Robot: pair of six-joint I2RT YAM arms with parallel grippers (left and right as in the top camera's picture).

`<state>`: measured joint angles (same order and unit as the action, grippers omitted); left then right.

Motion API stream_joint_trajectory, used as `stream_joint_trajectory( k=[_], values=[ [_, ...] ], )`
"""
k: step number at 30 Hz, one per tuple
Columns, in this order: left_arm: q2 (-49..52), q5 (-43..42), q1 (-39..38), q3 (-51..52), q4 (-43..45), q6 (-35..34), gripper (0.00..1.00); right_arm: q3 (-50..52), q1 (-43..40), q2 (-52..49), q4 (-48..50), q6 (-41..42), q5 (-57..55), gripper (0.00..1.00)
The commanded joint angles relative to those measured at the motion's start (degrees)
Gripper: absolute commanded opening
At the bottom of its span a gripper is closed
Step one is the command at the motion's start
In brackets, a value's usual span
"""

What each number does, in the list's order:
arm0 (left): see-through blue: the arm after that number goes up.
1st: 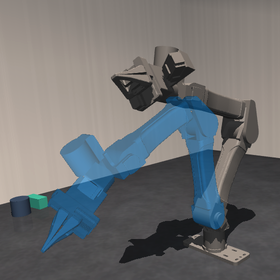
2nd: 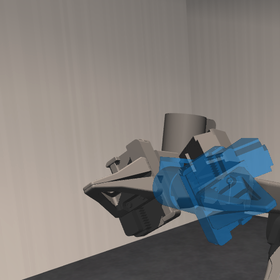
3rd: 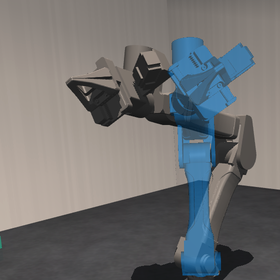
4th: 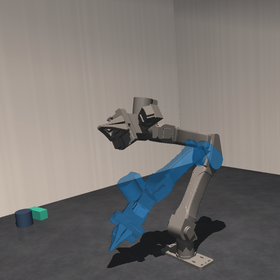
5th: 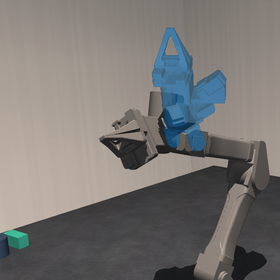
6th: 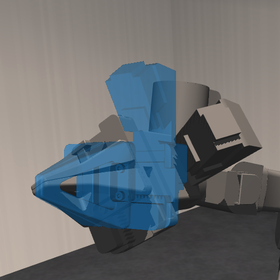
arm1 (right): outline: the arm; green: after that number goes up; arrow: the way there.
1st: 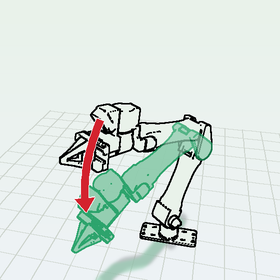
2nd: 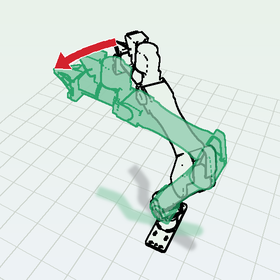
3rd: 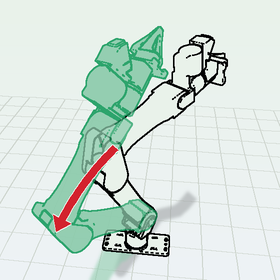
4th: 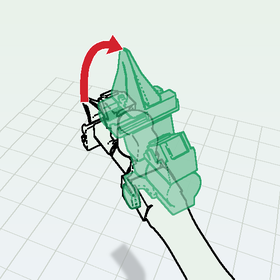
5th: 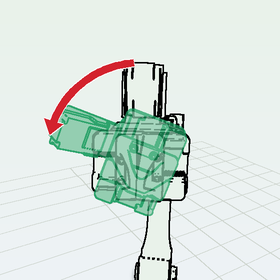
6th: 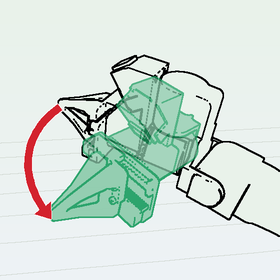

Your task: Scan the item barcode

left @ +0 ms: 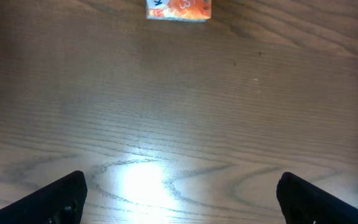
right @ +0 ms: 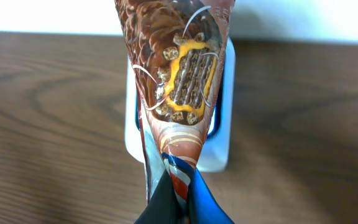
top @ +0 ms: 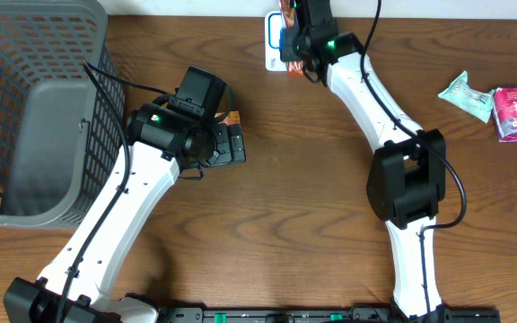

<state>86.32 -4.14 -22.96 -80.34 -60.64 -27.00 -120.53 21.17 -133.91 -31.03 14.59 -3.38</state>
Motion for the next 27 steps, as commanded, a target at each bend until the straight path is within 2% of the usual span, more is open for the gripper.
stream_joint_trajectory(
  k=[1, 10, 15, 19, 21, 27],
  values=[
    [0.2, 0.3, 0.2, -0.2, -0.2, 0.3, 0.98, 1.8, 0.0, -0.4, 0.4, 2.5, -1.8, 0.01],
    [0.2, 0.4, 0.2, -0.2, -0.2, 0.3, 0.98, 1.9, 0.1, -0.4, -0.6, 2.6, 0.5, 0.01],
    [0.2, 0.4, 0.2, -0.2, -0.2, 0.3, 0.98, 1.9, -2.8, 2.8, -4.5, 7.2, -4.7, 0.01],
    [0.2, 0.4, 0.2, -0.2, -0.2, 0.3, 0.98, 1.9, -8.5, 6.9, -9.3, 7.4, -12.0, 0.01],
    [0.2, 0.3, 0.2, -0.2, -0.2, 0.3, 0.98, 1.9, -13.7, 8.0, -13.3, 3.7, -16.8, 0.01],
    [0.2, 0.4, 0.2, -0.2, -0.2, 0.3, 0.98, 2.2, -23.9, 7.8, -21.0, -12.9, -17.3, 0.01]
  ],
)
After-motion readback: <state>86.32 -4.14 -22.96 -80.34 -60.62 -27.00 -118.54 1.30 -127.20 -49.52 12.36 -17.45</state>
